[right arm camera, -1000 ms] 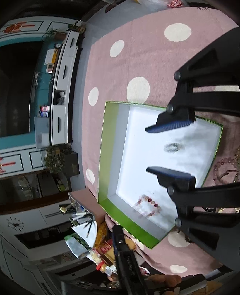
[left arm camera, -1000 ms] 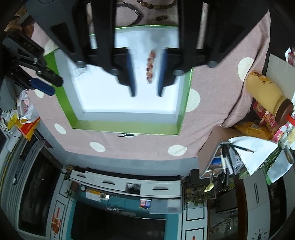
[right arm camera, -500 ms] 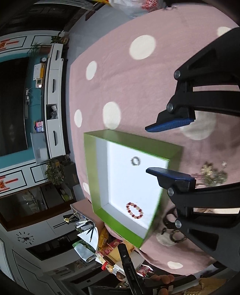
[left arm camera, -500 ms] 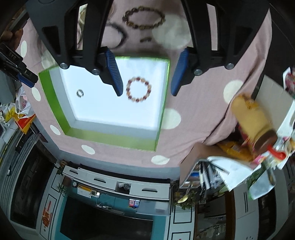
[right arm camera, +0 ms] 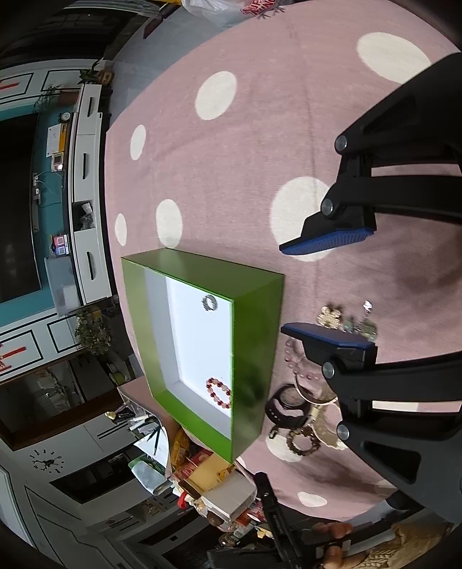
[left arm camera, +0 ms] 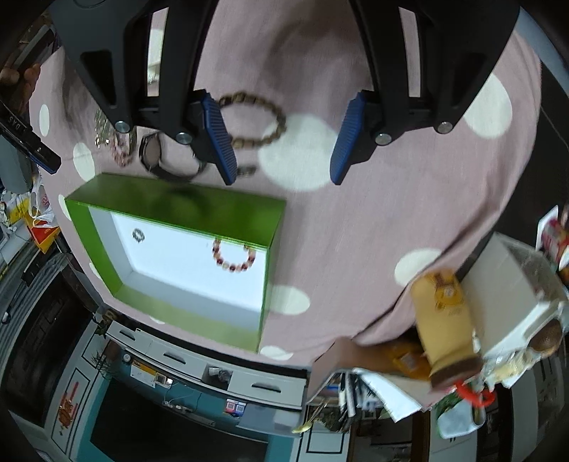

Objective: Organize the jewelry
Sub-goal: 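Move left tool to the wooden bead bracelet while right tool approaches the gold flower brooch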

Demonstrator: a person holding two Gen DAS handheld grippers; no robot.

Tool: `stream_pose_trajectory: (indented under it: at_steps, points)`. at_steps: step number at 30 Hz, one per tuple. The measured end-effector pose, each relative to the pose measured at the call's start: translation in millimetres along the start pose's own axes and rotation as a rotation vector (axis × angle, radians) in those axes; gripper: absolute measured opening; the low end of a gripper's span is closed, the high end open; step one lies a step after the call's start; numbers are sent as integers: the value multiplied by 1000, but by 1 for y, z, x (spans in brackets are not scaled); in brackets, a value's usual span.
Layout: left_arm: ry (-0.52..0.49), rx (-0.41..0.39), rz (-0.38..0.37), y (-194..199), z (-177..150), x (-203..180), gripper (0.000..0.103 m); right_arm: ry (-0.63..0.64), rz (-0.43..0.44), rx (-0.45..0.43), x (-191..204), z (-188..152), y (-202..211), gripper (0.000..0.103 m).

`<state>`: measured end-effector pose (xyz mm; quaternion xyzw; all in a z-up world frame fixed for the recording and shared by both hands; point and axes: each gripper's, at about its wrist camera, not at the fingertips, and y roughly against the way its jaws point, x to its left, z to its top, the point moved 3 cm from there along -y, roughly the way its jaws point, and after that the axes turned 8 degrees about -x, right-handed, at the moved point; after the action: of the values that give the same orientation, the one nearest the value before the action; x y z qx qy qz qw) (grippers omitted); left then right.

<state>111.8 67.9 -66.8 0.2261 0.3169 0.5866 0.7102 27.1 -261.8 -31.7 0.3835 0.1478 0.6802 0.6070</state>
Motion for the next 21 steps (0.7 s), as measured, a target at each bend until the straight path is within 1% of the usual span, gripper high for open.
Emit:
stream_pose_trajectory:
  at_steps: [9, 15, 21]
  points:
    - [41, 53, -21, 2, -36, 2, 55, -38, 20, 28, 1, -23, 7, 40]
    - [43, 75, -16, -2, -45, -4, 55, -47, 40, 45, 5, -32, 5, 40]
    - [35, 88, 5, -10, -49, -8, 55, -55, 52, 70, 9, -35, -9, 40]
